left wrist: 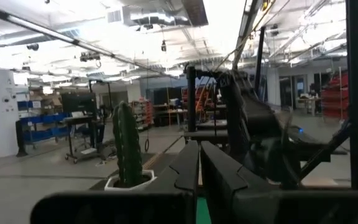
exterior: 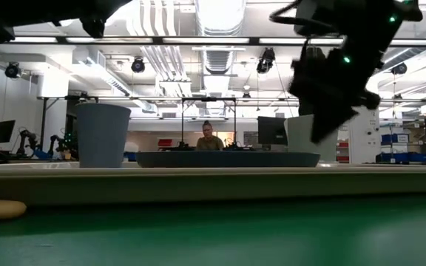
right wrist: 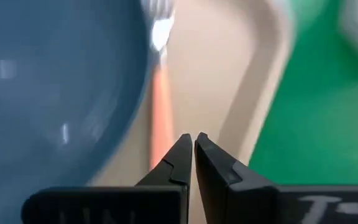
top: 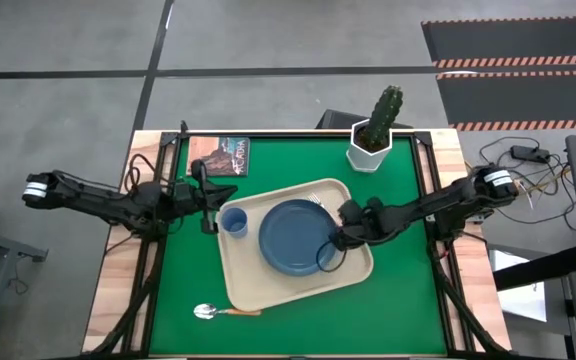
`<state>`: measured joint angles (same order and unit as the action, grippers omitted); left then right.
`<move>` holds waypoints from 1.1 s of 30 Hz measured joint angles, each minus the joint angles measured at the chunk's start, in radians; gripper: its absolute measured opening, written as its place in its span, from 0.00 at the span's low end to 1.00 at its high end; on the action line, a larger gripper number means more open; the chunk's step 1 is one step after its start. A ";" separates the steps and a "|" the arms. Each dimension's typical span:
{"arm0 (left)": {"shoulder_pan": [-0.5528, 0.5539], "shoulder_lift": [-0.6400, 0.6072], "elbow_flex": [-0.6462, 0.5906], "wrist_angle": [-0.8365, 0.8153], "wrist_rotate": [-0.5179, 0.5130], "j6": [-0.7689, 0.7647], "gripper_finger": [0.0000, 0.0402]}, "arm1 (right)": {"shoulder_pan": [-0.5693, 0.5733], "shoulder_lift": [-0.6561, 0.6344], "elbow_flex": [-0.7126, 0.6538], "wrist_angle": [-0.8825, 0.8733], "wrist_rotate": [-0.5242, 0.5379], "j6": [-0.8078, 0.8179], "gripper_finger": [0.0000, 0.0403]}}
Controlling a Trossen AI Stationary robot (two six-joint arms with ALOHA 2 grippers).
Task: Pick and place plate/cup/fork/spoon on tray
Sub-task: Put the orange fork on the white serving tray on the left of the blue plate
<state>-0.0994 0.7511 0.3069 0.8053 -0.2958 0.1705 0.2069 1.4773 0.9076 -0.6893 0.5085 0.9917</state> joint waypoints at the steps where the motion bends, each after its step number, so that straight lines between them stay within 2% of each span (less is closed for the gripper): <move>1: 0.000 -0.002 -0.001 -0.001 0.000 0.001 0.00 | -0.001 0.010 -0.003 -0.002 -0.050 -0.027 0.03; 4: 0.000 -0.008 -0.005 -0.002 0.000 0.001 0.00 | -0.002 0.028 -0.008 -0.001 -0.146 -0.064 0.07; 8: 0.000 -0.005 -0.005 -0.001 0.000 0.001 0.00 | -0.003 0.022 -0.008 -0.001 -0.157 -0.048 0.14; 14: 0.000 -0.008 -0.005 -0.002 -0.001 0.001 0.00 | -0.003 0.014 -0.019 0.000 -0.078 -0.085 0.26; 18: -0.001 -0.008 -0.005 -0.002 0.000 -0.007 0.00 | -0.002 0.011 -0.034 -0.004 -0.028 -0.266 0.31; 21: -0.025 -0.010 0.012 -0.034 0.000 -0.008 0.00 | 0.004 0.001 -0.034 -0.001 -0.022 -0.305 0.32; 26: -0.105 0.023 0.153 -0.300 0.002 -0.036 0.00 | 0.077 -0.059 -0.037 -0.001 0.039 -0.298 0.29; 30: -0.227 0.042 0.283 -0.597 0.002 -0.171 0.00 | 0.175 -0.125 -0.041 0.036 0.110 -0.278 0.24; 33: -0.334 0.066 0.352 -0.728 -0.006 -0.279 0.00 | 0.249 -0.160 -0.045 0.081 0.197 -0.292 0.20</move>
<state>-0.4337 0.8175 0.6585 0.0769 -0.3020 -0.1086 0.4560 1.3172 0.8623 -0.6086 0.7050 0.6997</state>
